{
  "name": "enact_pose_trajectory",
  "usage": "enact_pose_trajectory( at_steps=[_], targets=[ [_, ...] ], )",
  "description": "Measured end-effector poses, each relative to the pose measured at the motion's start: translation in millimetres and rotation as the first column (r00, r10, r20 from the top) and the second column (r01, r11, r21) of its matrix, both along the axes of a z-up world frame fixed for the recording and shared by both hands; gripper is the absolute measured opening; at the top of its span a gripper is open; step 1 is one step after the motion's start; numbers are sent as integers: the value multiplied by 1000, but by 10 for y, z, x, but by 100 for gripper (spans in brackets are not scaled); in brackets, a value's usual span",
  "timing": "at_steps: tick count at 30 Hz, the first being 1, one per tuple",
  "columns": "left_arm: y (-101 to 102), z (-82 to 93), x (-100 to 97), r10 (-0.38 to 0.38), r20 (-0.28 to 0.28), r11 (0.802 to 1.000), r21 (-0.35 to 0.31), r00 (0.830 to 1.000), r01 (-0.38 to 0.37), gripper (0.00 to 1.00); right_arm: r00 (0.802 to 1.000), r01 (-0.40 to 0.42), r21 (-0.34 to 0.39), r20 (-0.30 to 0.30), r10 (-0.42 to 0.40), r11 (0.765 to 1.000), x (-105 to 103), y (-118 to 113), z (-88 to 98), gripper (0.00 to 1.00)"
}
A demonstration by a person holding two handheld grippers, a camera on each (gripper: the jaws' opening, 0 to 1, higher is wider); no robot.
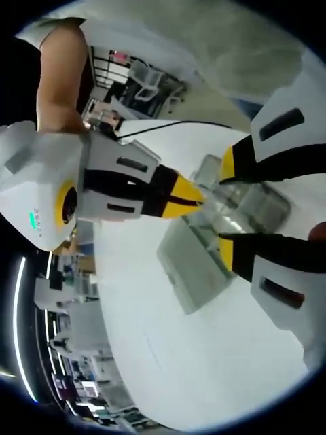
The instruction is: Insert the divider into the dual guide fixture by aligning both edges with the guide slots and pushing it downward to the bottom, including one-sided entry, uneven engagement, binding, and posture correction.
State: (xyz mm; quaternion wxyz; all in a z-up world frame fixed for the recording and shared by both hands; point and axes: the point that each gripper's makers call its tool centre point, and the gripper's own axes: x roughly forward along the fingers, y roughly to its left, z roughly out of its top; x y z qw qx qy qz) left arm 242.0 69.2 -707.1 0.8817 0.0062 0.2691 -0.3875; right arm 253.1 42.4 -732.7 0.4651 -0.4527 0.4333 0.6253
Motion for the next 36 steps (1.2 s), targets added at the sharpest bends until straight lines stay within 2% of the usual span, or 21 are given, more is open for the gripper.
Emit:
enact_pose_trajectory(
  at_steps=[23, 24, 32, 33, 34, 36],
  targets=[
    [-1, 16, 18, 3, 2, 1000, -8, 1000, -2, 26, 1000, 9, -20, -7, -9, 1000, 1, 35, 32, 0],
    [1, 13, 21, 3, 2, 1000, -8, 1000, -3, 26, 999, 30, -29, -20, -31, 999, -2, 36, 34, 0],
    [8, 23, 31, 4, 4, 1000, -8, 1000, -4, 25, 1000, -5, -26, -10, 5, 1000, -13, 16, -4, 0],
    [8, 21, 30, 4, 3, 1000, -8, 1000, -4, 25, 998, -65, 2, 5, 65, 998, 6, 54, -15, 0],
    [6, 20, 28, 3, 2, 1000, -8, 1000, -3, 25, 1000, -24, -18, -6, 24, 1000, -16, 18, -10, 0],
    [5, 11, 27, 1, 1, 1000, -5, 1000, -1, 25, 1000, -7, -16, -11, 7, 1000, -14, 33, -10, 0]
  ],
)
